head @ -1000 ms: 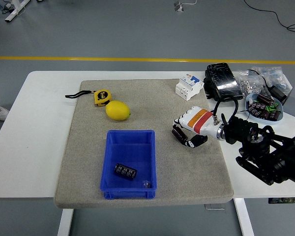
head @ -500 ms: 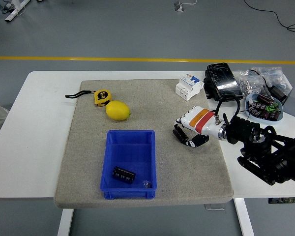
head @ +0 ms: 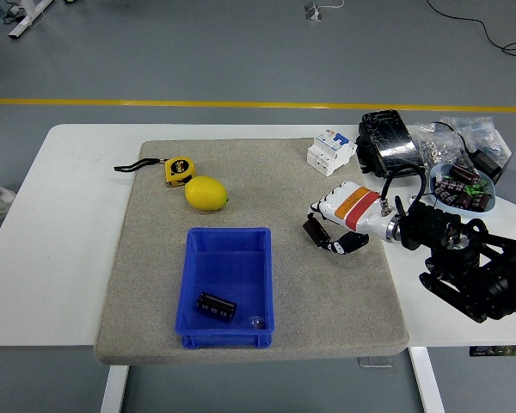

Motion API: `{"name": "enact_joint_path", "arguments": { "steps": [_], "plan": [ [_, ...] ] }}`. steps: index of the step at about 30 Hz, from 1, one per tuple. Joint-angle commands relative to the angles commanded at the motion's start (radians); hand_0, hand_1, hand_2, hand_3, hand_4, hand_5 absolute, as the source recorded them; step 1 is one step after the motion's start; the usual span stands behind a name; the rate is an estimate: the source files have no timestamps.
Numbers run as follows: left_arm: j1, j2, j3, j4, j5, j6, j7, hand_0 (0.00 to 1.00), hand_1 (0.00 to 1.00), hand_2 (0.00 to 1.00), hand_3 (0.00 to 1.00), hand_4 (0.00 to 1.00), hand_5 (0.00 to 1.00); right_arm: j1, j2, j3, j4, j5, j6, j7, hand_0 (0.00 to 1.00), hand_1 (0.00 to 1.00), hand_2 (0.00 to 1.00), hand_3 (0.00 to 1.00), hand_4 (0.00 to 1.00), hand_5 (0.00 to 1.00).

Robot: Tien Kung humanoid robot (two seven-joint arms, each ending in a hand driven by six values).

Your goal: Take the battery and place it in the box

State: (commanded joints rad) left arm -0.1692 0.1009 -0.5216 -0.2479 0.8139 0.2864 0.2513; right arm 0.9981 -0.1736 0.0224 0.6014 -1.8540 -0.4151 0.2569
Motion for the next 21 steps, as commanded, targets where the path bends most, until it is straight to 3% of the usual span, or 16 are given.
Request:
{"name": "enact_joint_path", "arguments": {
  "steps": [10, 21],
  "plan": [
    [0.007, 0.000, -0.004, 0.000, 0.005, -0.001, 0.001, 0.552, 0.554, 0.623, 0.583, 0.633, 0.600, -0.004, -0.007, -0.013, 0.019, 0.023, -0.026, -0.008, 0.386, 0.480, 0.554, 0.566, 0.705, 0.348],
    [0.016, 0.005, -0.011, 0.001, 0.017, -0.004, 0.004, 0.553, 0.553, 0.623, 0.584, 0.633, 0.600, 0.019, -0.032, 0.082, 0.145, -0.030, -0.033, -0.032, 0.384, 0.479, 0.553, 0.566, 0.705, 0.346]
  ]
}}
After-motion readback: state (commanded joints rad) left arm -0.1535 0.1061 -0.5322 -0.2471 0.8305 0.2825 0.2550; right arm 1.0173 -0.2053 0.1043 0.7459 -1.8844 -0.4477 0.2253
